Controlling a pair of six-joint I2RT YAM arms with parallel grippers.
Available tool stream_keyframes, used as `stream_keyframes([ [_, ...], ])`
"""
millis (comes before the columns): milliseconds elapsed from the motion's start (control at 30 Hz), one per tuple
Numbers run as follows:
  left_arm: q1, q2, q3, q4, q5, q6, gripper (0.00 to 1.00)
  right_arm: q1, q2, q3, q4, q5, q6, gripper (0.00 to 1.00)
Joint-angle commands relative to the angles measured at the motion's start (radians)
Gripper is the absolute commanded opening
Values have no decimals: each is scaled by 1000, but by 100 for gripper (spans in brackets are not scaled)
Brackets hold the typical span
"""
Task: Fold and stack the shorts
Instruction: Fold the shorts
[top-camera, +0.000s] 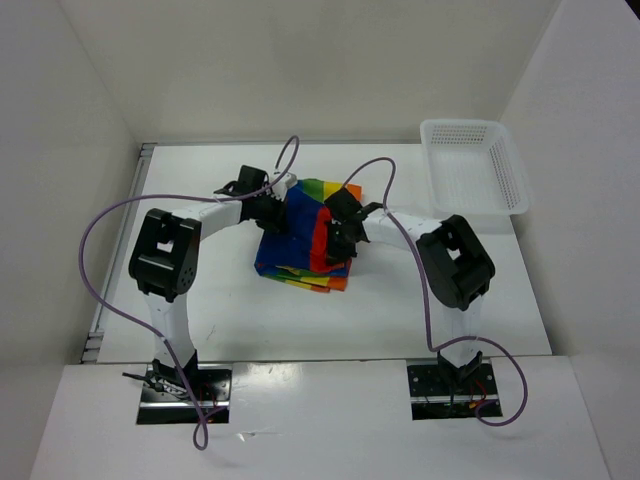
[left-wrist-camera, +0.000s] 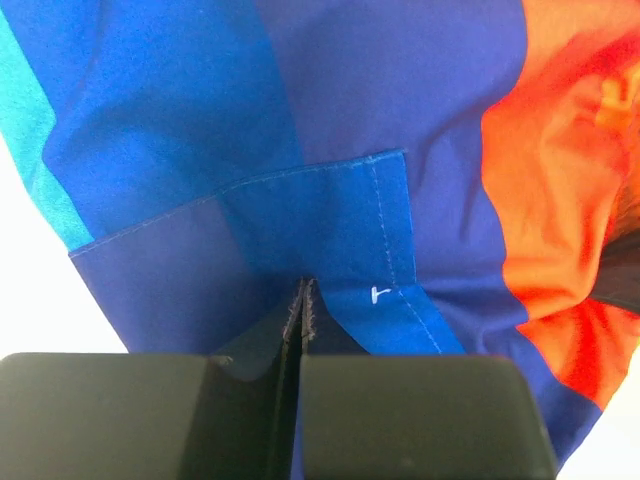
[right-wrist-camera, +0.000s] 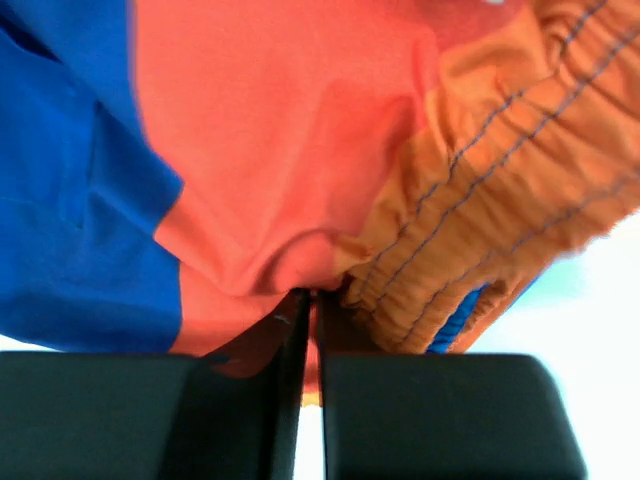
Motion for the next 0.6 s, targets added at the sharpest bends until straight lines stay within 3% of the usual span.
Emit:
stream_keyframes([
  [0,19,-40,-22,20,33,5,0,1,-96,93,-59,96,-20,16],
  [33,19,-61,-22,10,33,5,0,1,-116,138,-76,123,-34,34],
  [100,28,-130,-22,-32,33,5,0,-10,-182,181,-113,149,-47,62],
  [133,29,-156,-22,-49,33,5,0,-19,-204,214,-122,159,-60,83],
  [200,39,-242,-36,-96,33,5,0,-53,-282,239,-131,188,-73,96],
  [300,65,-374,-66,-144,44,5,6,-100,-403,248,-131,263,-99,100],
  [400,114,-475,-66,-178,71,5,65,-166,-515,220,-131,336,-119,100],
  [467,140,-520,-47,-190,71,5,85,-203,-566,196,-131,386,-119,100],
  [567,179,-542,-28,-224,71,5,89,-326,-633,152,-156,377,-129,100],
])
